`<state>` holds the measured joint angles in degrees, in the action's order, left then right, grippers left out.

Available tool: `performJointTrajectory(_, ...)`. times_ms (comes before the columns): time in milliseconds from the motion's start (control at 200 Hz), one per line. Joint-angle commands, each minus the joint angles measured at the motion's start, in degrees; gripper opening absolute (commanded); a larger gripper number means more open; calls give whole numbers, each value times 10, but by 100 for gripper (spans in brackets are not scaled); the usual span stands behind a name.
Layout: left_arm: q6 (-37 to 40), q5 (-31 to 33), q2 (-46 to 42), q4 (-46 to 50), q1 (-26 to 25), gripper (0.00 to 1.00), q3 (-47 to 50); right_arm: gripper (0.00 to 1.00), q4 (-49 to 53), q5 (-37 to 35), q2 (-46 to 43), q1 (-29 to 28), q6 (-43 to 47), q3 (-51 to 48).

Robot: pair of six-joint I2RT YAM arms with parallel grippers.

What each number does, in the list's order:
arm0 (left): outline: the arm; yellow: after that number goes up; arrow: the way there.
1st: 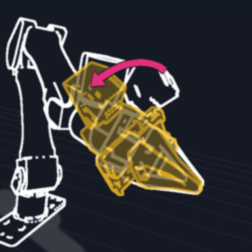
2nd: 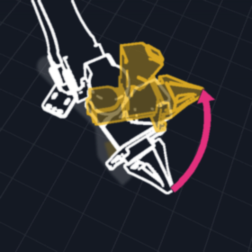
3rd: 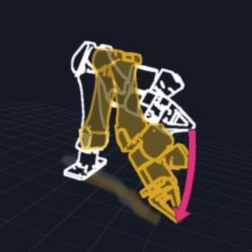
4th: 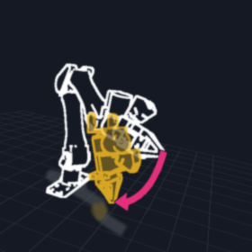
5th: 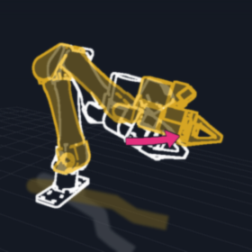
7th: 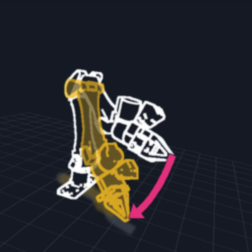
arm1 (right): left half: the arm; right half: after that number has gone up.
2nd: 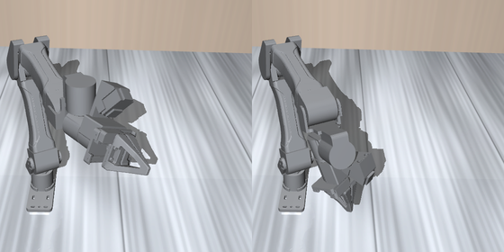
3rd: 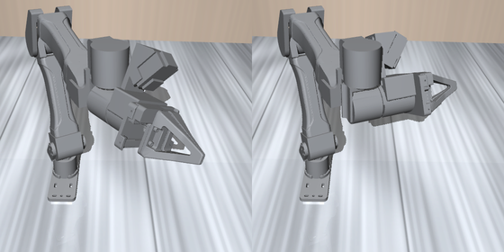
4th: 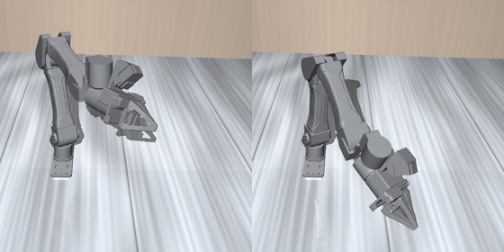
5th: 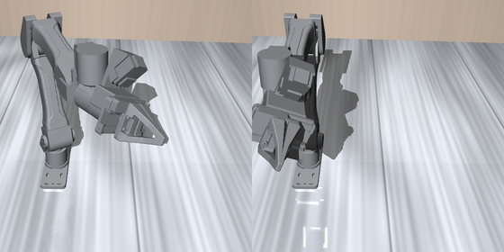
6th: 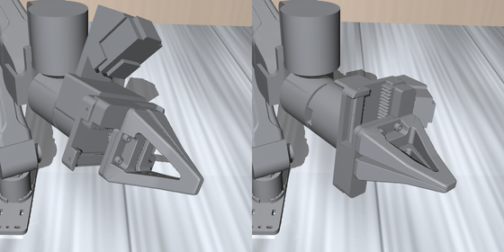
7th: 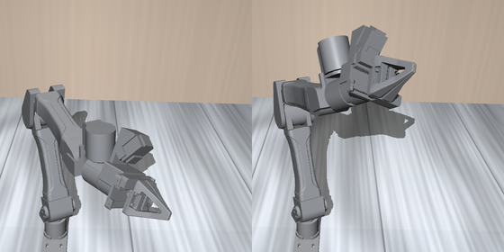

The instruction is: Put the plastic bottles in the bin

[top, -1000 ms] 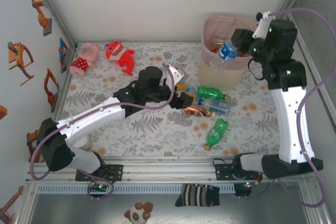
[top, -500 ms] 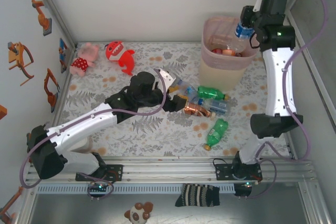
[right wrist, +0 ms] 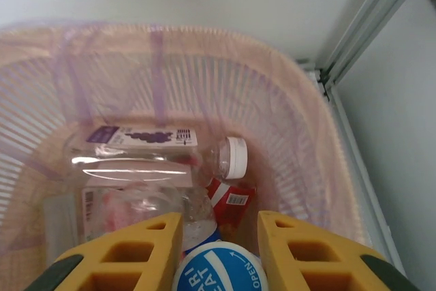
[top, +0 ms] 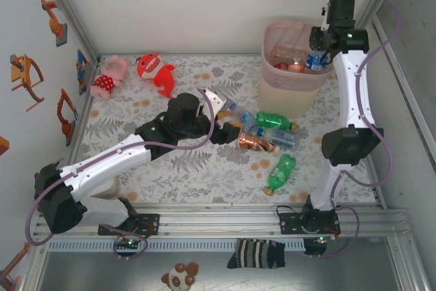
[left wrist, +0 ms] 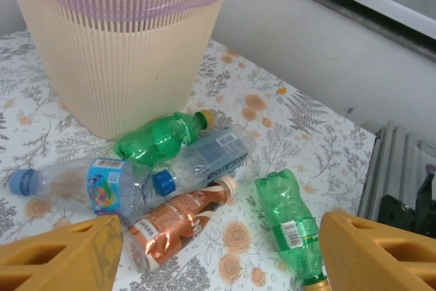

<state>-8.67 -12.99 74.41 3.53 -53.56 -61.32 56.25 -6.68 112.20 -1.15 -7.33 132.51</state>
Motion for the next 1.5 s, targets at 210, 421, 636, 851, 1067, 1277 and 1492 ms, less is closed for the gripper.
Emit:
performJointTrajectory(210,3,14,-27,12,4,75,11,27,13,19,80,10,1,-6)
performJointTrajectory(421,3,24,-36,12,5,75,15,49,4,17,102,11,-5,16)
performJointTrajectory(636,3,24,-41,13,5,75,16,62,4,23,67,11,-15,25)
performJointTrajectory(851,4,21,-38,12,5,75,15,63,6,34,11,11,-24,12)
performJointTrajectory(1067,5,18,-29,14,6,74,12,62,3,66,-48,10,-37,-22)
performJointTrajectory(1277,10,34,9,69,13,74,-22,61,-2,85,-120,10,-46,-76)
performJointTrajectory(1492,-12,36,77,132,21,71,-79,60,-33,95,-222,11,-62,-179)
